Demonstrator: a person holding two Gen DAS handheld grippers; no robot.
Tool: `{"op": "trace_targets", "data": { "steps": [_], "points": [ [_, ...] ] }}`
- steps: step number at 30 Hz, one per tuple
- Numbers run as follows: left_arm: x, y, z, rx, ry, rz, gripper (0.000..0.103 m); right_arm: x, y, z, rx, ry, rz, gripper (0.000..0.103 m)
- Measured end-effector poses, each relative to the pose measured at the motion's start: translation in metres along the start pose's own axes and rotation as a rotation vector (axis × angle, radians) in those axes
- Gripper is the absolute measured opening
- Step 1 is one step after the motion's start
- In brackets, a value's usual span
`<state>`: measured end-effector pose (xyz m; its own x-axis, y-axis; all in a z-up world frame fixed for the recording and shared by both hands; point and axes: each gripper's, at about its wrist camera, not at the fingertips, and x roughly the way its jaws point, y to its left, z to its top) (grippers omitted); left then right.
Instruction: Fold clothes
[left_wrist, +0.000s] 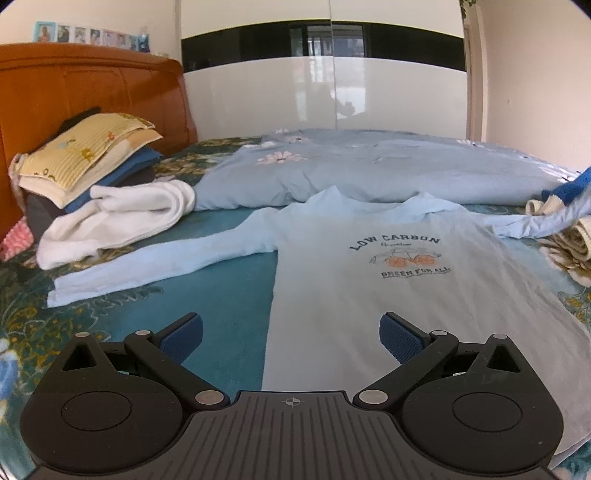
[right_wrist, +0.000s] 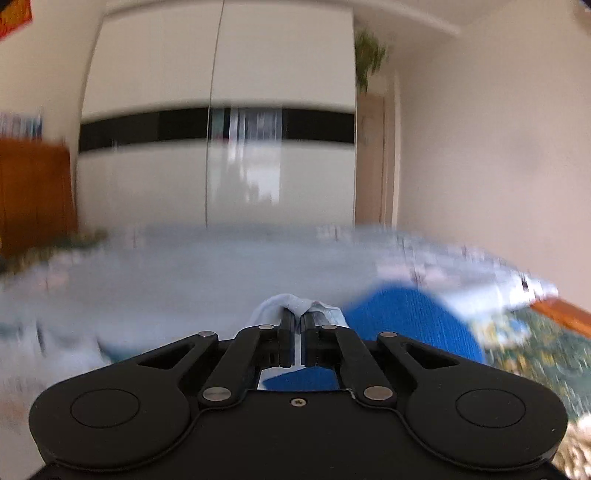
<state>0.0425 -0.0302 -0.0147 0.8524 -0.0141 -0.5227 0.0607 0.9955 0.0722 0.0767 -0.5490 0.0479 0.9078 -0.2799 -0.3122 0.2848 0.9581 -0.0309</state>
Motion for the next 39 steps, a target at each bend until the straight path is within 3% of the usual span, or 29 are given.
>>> {"op": "trace_targets", "data": {
  "steps": [4,10,14,16,22,24,27,34,39],
  "points": [
    [0.0,-0.002,0.0,0.004,0.002,-0.001,0.103,-0.008,-0.008,-0.031,-0.042,0.099,-0.039,0.004],
    [0.001,-0.003,-0.003,0.006,0.015,-0.004,0.103,-0.01,-0.018,-0.05,-0.042,0.203,-0.082,0.004],
    [-0.001,-0.003,-0.002,0.008,0.011,-0.004,0.103,-0.014,-0.023,-0.048,-0.009,0.204,-0.07,0.007],
    [-0.001,-0.002,-0.002,0.007,0.01,-0.004,0.103,-0.022,-0.023,-0.045,0.02,0.194,-0.05,0.014],
    [-0.002,-0.001,-0.003,0.005,0.015,-0.008,0.103,-0.03,-0.023,-0.038,0.219,0.226,0.087,0.032],
    [-0.004,-0.001,-0.003,0.012,0.01,-0.007,0.103,-0.025,-0.022,-0.036,0.266,0.239,0.096,0.034],
    [-0.005,0.0,-0.003,0.013,0.007,-0.003,0.103,-0.02,-0.022,-0.032,0.276,0.231,0.066,0.048],
    [-0.002,0.005,-0.001,-0.006,0.01,0.009,0.103,-0.03,-0.055,-0.033,0.341,0.207,0.006,0.055],
    [-0.002,-0.001,-0.001,0.01,0.017,0.003,0.103,0.004,-0.08,-0.031,0.5,0.236,0.072,0.055]
  ]
}}
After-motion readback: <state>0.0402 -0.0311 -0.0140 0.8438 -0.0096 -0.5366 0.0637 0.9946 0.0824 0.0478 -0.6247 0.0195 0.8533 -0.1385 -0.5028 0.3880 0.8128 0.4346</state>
